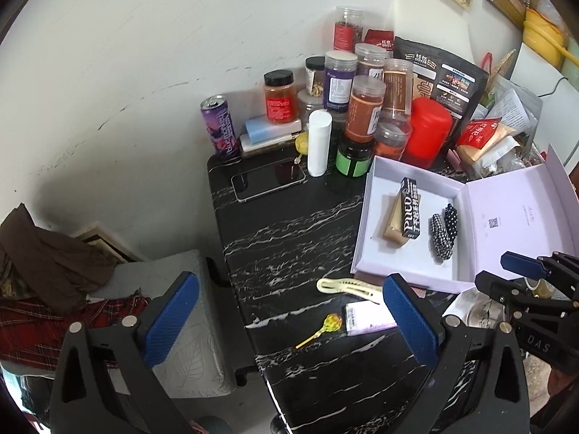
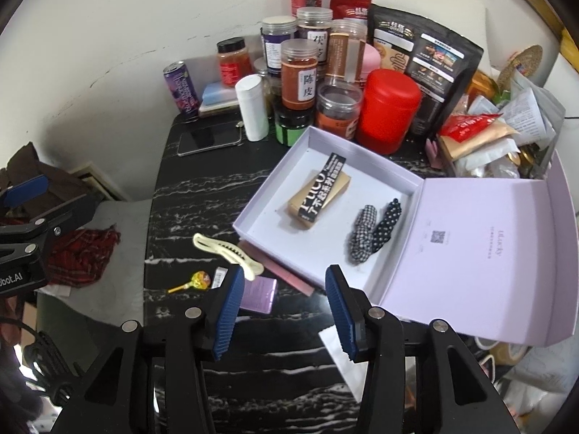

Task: Organize rigid objects
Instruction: 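Open the left tool on the Puco box and withdraw both tools from the box, then grasp the purple EYES card box with the left tool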

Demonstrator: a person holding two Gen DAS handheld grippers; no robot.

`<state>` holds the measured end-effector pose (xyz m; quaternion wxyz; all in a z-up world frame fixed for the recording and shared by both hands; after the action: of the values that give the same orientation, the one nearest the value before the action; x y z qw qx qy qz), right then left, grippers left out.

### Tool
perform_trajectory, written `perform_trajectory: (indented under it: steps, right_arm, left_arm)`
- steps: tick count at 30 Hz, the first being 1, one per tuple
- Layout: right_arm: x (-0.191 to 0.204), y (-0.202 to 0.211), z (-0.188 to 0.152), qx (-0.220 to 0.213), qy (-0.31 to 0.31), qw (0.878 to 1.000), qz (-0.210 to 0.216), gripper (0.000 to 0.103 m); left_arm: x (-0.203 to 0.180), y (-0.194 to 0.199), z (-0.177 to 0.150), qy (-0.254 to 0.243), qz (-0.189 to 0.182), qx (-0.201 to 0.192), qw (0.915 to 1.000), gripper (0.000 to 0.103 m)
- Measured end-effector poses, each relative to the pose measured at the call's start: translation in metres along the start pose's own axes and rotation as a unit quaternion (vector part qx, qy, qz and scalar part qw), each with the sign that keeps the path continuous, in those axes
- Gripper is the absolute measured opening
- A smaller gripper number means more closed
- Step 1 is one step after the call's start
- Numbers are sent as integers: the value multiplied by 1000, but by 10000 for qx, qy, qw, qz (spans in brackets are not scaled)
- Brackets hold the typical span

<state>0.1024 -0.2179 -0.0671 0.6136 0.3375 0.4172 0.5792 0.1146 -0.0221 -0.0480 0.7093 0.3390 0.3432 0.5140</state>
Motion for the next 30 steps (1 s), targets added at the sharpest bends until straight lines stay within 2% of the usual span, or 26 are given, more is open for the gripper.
perform_trajectory:
  steps: [8,10,18,30]
  right_arm:
    - [13,-15,-10,80,38,9999,120,52]
    - [15,-20,-14,105,75,9998,124,52]
    - [19,-48,-32,358,251,9989,149,53]
    - [4,-90,-50,739,472,9961,43,53]
  left_arm:
    - [8,-12,-25,-77,377,65,9992,103]
    - [7,-20,-32,-86,364,166,9992,103]
    - [-6,-56,-61,190,-140,548,9982,103]
    - [-39,-110,-85,367,-617,972,9927,103]
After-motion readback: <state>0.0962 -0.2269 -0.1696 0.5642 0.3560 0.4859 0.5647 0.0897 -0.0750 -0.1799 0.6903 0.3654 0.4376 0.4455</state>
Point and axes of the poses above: each gripper's, at about its wrist camera, not at the fingertips, and y roughly against the way its jaws point, x to its left, z to its top, the point moved 3 cm from there along -y, roughly the way its jaws point, and after that the axes turned 11 degrees about -z, right-handed, at the moved point
